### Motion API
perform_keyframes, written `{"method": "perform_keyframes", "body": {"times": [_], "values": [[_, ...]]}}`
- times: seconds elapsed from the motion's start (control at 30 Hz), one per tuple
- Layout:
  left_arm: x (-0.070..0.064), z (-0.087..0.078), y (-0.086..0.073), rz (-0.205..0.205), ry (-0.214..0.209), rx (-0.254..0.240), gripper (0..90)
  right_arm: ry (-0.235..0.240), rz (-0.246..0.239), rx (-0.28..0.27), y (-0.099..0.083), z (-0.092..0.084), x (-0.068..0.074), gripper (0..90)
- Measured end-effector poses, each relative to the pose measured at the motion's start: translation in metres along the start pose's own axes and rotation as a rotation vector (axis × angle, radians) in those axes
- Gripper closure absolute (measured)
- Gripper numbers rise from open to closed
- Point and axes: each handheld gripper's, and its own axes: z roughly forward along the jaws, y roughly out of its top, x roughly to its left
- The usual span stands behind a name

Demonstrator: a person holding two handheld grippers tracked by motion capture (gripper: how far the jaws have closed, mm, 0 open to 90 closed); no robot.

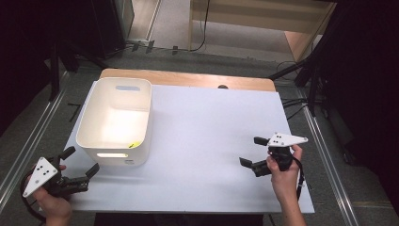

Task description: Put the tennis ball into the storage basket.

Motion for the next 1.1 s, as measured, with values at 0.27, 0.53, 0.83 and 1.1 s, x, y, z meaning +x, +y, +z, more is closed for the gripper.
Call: {"method": "perform_keyframes", "body": {"times": [0.27,0.53,0.83,1.1], "values": [[0.0,0.0,0.0,-0.003,0.003,-0.002,0.0,-0.021,0.039,-0.048,-0.025,-0.011,-0.01,0.0],[0.0,0.0,0.0,-0.006,0.004,-0.005,0.0,-0.054,0.059,-0.11,-0.046,-0.026,-0.019,0.0],[0.0,0.0,0.0,-0.007,0.002,-0.006,0.0,-0.078,0.084,-0.189,-0.072,-0.04,-0.024,0.0],[0.001,-0.001,0.0,-0.012,-0.002,-0.008,0.0,-0.095,0.108,-0.258,-0.084,-0.048,-0.026,0.0]]}}
